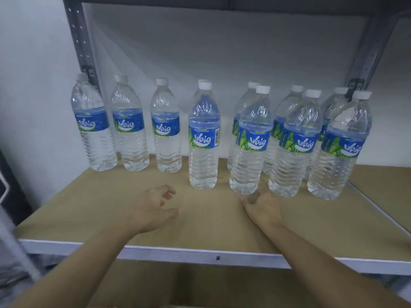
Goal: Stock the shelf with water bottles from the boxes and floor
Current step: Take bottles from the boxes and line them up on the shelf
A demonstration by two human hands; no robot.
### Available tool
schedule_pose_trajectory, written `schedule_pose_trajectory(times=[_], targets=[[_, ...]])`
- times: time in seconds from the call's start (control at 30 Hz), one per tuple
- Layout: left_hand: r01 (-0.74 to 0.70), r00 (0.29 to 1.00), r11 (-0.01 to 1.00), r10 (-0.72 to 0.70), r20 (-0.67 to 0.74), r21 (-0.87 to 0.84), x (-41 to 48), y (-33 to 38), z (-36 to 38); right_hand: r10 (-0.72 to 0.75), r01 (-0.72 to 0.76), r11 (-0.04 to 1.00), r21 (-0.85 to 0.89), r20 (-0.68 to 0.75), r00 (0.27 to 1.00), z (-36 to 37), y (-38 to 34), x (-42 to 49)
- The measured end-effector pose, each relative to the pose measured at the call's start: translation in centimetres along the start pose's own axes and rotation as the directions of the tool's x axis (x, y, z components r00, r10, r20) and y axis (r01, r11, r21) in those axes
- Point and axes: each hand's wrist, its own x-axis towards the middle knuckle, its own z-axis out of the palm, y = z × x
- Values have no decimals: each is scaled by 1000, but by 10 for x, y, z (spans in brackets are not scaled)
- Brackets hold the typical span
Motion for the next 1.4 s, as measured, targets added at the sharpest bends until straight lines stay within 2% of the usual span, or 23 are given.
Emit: schedule_pose_trajectory(times=[0.1, 0.2, 0.33, 0.43, 0.5, 0.57, 0.67, 0.73, 0.8, 0.9, 1.0, 1.07, 1.17, 1.2, 1.33, 1.4], targets=[[-62, 998, 996, 61, -17, -69, -48, -24, -17, 39, -39, 999, 7, 5, 999, 9, -19, -46], [-83, 995, 993, 78, -54, -84, -97, -55, -27, -62, 63, 988, 141, -11, 998, 31, -45, -115], [19, 999, 998, -21, -32, -64, -152, -124, -26, -278, 295, 936, 192, -115, 954, 76, -76, -223], [111, 994, 994, -111, 14, 22, -191, -185, -17, -303, 305, 918, 255, -49, 952, 119, -94, -296], [210, 976, 976, -213, 41, 65, -213, -227, -11, -238, 211, 944, 255, 82, 968, 151, -103, -334], [251, 958, 960, -265, 110, 126, -229, -264, -6, -94, 27, 968, 250, 258, 962, 185, -108, -365], [337, 914, 933, -356, 193, 128, -248, -306, 8, 121, -250, 943, 222, 472, 873, 235, -111, -406], [381, 885, 913, -405, 230, 143, -255, -328, 24, 247, -382, 910, 162, 528, 812, 266, -106, -428], [425, 853, 891, -454, 257, 161, -261, -345, 42, 356, -452, 889, 72, 513, 781, 295, -94, -448], [497, 810, 854, -520, 271, 154, -271, -370, 64, 469, -505, 863, -26, 413, 781, 328, -74, -469], [593, 755, 799, -595, 277, 99, -285, -393, 84, 608, -593, 789, -157, 338, 719, 346, -62, -475], [641, 693, 759, -636, 340, 113, -292, -400, 100, 677, -649, 736, -195, 250, 693, 352, -60, -472], [684, 654, 727, -645, 396, 55, -293, -393, 124, 679, -649, 733, -206, 159, 717, 361, -53, -470], [691, 654, 721, -651, 385, 45, -293, -389, 132, 669, -637, 740, -216, 150, 728, 364, -50, -471], [766, 572, 625, -769, 287, 148, -299, -382, 159, 633, -576, 762, -295, 149, 760, 367, -37, -475], [784, 559, 601, -792, 247, 152, -302, -381, 165, 624, -565, 770, -295, 163, 764, 367, -32, -475]])
